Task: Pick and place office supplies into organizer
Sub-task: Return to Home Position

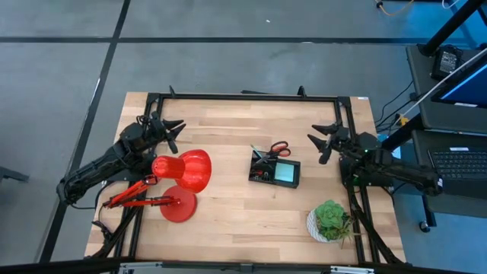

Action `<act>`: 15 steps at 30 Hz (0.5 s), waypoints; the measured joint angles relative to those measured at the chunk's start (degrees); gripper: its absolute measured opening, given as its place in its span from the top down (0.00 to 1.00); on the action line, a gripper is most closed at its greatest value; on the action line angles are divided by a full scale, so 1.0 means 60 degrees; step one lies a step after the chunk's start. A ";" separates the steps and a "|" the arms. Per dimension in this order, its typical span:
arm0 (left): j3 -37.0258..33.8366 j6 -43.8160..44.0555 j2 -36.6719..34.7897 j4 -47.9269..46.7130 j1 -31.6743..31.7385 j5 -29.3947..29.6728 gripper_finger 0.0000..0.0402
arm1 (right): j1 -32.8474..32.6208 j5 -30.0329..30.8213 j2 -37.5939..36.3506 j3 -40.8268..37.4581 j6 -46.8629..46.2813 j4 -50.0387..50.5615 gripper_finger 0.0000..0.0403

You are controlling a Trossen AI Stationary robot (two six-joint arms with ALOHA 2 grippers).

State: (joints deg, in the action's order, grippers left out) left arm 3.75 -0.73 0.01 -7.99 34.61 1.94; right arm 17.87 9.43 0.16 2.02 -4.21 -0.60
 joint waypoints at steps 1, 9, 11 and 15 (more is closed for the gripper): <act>-0.0004 0.0000 0.0000 -0.0005 0.0000 0.0002 0.80 | 0.0000 0.0000 0.0000 -0.0097 0.0000 -0.0107 0.44; 0.0000 0.0000 0.0015 -0.0131 0.0000 -0.0002 0.80 | 0.0000 -0.0087 0.0033 -0.0229 0.0008 -0.0310 0.44; 0.0000 0.0000 0.0018 -0.0131 0.0000 0.0001 0.80 | 0.0000 -0.0087 0.0033 -0.0229 0.0018 -0.0303 0.44; 0.0000 0.0000 0.0018 -0.0131 0.0000 0.0001 0.81 | 0.0000 -0.0091 0.0033 -0.0229 0.0059 -0.0303 0.44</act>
State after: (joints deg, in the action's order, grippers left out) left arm 3.75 -0.73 0.12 -8.78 34.61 1.95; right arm 17.87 8.88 0.36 0.64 -3.85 -2.42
